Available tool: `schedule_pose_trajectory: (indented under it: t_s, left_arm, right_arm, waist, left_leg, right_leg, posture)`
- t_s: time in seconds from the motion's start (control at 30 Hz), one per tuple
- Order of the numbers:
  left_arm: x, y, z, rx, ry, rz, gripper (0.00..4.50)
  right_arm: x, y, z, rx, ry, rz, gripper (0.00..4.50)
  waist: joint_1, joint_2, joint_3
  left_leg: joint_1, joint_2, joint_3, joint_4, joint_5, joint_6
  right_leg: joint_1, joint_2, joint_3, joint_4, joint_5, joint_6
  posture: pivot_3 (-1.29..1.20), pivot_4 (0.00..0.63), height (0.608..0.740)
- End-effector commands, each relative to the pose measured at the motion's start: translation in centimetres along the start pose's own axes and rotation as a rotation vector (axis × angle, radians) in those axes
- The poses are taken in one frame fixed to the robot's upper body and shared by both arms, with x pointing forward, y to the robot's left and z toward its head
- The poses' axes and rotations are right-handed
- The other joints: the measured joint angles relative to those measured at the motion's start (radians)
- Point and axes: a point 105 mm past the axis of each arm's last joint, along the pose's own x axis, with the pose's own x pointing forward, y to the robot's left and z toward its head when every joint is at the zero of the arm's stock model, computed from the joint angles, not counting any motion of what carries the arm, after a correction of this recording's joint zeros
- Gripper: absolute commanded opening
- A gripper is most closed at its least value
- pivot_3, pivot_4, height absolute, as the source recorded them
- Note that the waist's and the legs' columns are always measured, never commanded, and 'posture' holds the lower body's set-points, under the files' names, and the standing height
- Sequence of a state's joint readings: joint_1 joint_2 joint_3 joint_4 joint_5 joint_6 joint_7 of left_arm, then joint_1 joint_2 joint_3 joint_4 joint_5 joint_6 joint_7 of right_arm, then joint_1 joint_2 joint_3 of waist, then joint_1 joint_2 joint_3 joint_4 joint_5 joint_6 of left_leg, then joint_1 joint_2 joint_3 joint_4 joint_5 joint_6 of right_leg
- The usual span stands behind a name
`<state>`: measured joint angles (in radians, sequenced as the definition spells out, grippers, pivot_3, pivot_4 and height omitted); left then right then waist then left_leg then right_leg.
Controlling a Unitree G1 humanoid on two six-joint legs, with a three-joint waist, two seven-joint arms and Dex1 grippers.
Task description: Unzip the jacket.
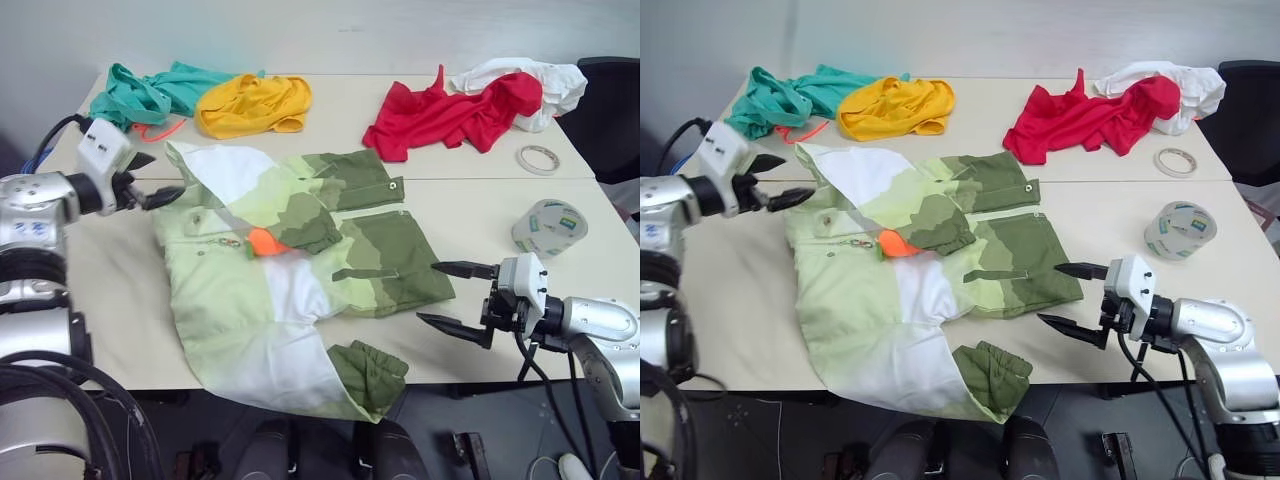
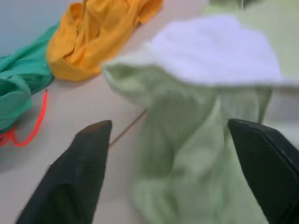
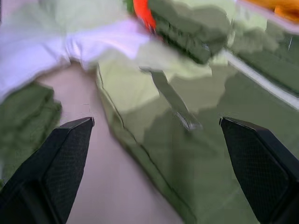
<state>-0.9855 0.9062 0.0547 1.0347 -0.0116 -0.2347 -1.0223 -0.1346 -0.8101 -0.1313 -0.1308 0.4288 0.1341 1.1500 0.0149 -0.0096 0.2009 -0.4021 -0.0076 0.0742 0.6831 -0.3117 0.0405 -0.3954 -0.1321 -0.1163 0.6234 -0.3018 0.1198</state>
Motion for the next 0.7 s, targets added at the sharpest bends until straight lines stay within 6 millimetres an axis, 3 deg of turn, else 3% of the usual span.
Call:
schedule_pose_trajectory:
  t_s: [0.03, 0.17, 0.37, 0.47, 0.53, 0.7]
  left_arm:
    - [-2.0, -2.6, 0.0, 0.176, -0.034, -0.18, 4.47]
    - [-5.4, -7.5, -3.6, 0.15, 0.039, -0.421, 4.47]
    - [-5.6, -12.8, -3.9, 0.111, 0.003, -0.54, 4.47]
    - [-4.3, -14.1, -3.4, 0.111, -0.033, -0.511, 4.5]
    - [-3.5, -14.2, -2.9, 0.114, -0.062, -0.468, 4.5]
    - [-2.4, -15.2, -2.4, 0.102, -0.098, -0.462, 3.26]
  right_arm:
    - [0.0, -0.7, -0.9, -0.054, 0.077, 0.04, 4.5]
    - [0.7, -2.3, -2.1, -0.061, 0.138, 0.057, 4.5]
    - [2.6, -3.5, -3.1, -0.074, 0.16, 0.095, 4.5]
    - [3.2, -3.5, -3.4, -0.06, 0.154, 0.136, 3.96]
    - [3.5, -3.4, -3.4, -0.055, 0.142, 0.16, 3.29]
    - [3.6, -2.2, -2.8, -0.028, 0.092, 0.252, 1.51]
  waist:
    - [0.008, 0.0, 0.0]
    - [-0.011, 0.0, 0.0]
    - [-0.015, 0.001, 0.0]
    - [-0.014, 0.002, 0.001]
    - [-0.013, 0.002, 0.001]
    - [-0.016, 0.002, 0.001]
  left_leg:
    - [0.0, 0.0, 0.0, 0.001, 0.0, 0.0]
    - [0.0, 0.0, 0.001, 0.001, -0.001, 0.001]
    - [0.0, 0.0, -0.002, 0.001, -0.001, 0.001]
    - [0.0, 0.0, -0.002, 0.001, -0.001, 0.001]
    - [0.0, 0.0, -0.003, 0.001, -0.001, 0.001]
    - [0.0, 0.0, -0.003, 0.001, -0.001, 0.001]
  right_leg:
    - [0.0, 0.0, 0.0, 0.0, 0.0, 0.0]
    - [0.0, -0.002, 0.001, 0.0, 0.0, 0.0]
    - [0.001, -0.003, 0.0, 0.0, 0.0, 0.0]
    - [0.001, -0.004, 0.001, 0.0, 0.0, 0.0]
    - [0.001, -0.003, 0.0, 0.001, 0.0, 0.0]
    - [0.001, -0.002, -0.001, 0.001, 0.0, 0.0]
  posture:
    - [0.0, 0.15, 0.74]
    - [0.0, 0.15, 0.74]
    - [0.0, 0.15, 0.74]
    - [0.0, 0.15, 0.74]
    - [0.0, 0.15, 0.74]
    - [0.0, 0.15, 0.74]
